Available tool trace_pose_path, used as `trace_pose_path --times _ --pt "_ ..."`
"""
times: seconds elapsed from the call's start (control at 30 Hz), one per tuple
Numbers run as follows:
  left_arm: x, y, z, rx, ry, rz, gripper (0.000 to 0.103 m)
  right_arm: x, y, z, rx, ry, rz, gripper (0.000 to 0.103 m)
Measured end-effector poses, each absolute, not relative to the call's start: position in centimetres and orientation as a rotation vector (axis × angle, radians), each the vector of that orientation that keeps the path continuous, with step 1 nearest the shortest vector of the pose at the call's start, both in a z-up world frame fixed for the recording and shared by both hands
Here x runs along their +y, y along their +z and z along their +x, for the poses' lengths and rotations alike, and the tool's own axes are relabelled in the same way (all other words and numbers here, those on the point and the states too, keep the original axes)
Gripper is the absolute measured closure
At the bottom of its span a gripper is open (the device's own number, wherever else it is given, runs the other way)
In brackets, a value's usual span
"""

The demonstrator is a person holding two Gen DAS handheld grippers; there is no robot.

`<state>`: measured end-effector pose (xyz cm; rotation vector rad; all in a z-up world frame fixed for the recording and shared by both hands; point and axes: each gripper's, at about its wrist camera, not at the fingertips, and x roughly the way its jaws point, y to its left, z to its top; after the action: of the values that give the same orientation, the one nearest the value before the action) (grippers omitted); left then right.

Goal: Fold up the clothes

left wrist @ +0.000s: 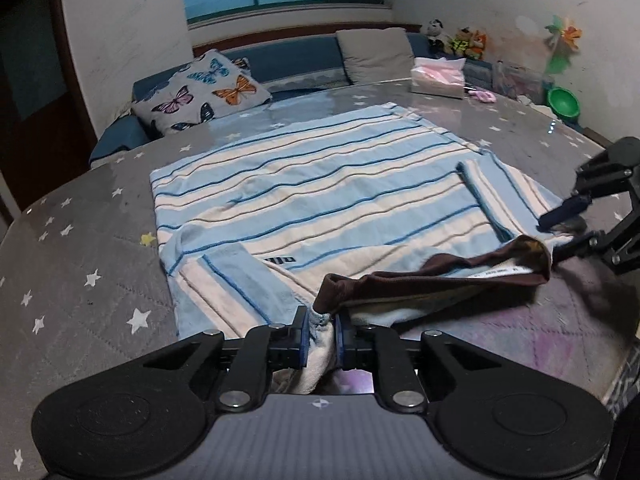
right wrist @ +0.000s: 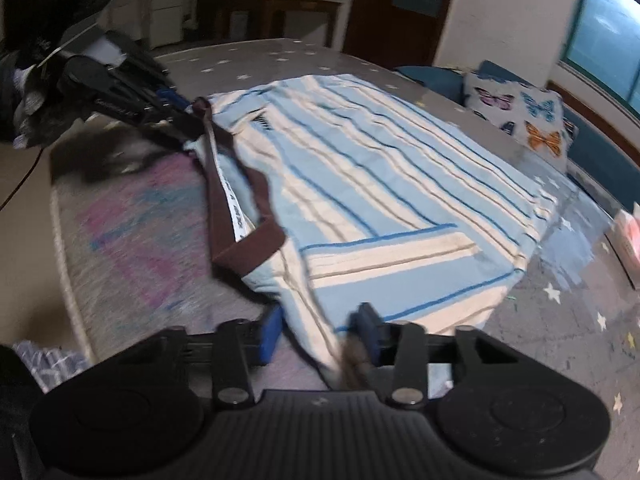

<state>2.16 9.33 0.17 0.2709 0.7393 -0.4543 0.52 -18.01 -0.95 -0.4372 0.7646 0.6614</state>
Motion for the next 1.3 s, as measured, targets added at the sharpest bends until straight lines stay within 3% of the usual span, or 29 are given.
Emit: trace_pose_path --times 0.17,0.27,0.5,0.6,0.67,0.73,1.3 --pt "9.1 -0.4 0.7 0.736 -0.455 0.338 0.083 -18.5 -0.6 1.2 0.766 0.659 -0.404 0.093" --pt "9.0 -0.9 -0.4 0.740 -0.437 0.382 0.074 -18.6 -0.5 1.3 0.760 0.653 -0.394 0.096" --pt "9.4 -1.4 -1.6 0.716 -0.403 0.430 0.066 -18.9 0.2 1.8 0.730 0.619 -0.355 0.097" --pt "9.5 -1.3 -1.6 0.711 -0.396 0.425 0.078 -19.0 0.6 1.8 0.711 0.608 -0.343 0.097" --pt "9.5 -1.2 -1.6 0.709 -0.387 0.413 0.091 -19.0 0.8 1.7 0.697 0.603 -0.337 0.098" --pt "9.5 -1.0 -1.7 0.705 -0.379 0.402 0.095 -19.1 1.1 1.3 0.682 0.601 -0.331 0.098" --pt "9.1 6.8 -11.8 0.552 -0.299 0.322 0.097 -22.2 8.0 -7.9 0.572 0.678 -0.275 0.098"
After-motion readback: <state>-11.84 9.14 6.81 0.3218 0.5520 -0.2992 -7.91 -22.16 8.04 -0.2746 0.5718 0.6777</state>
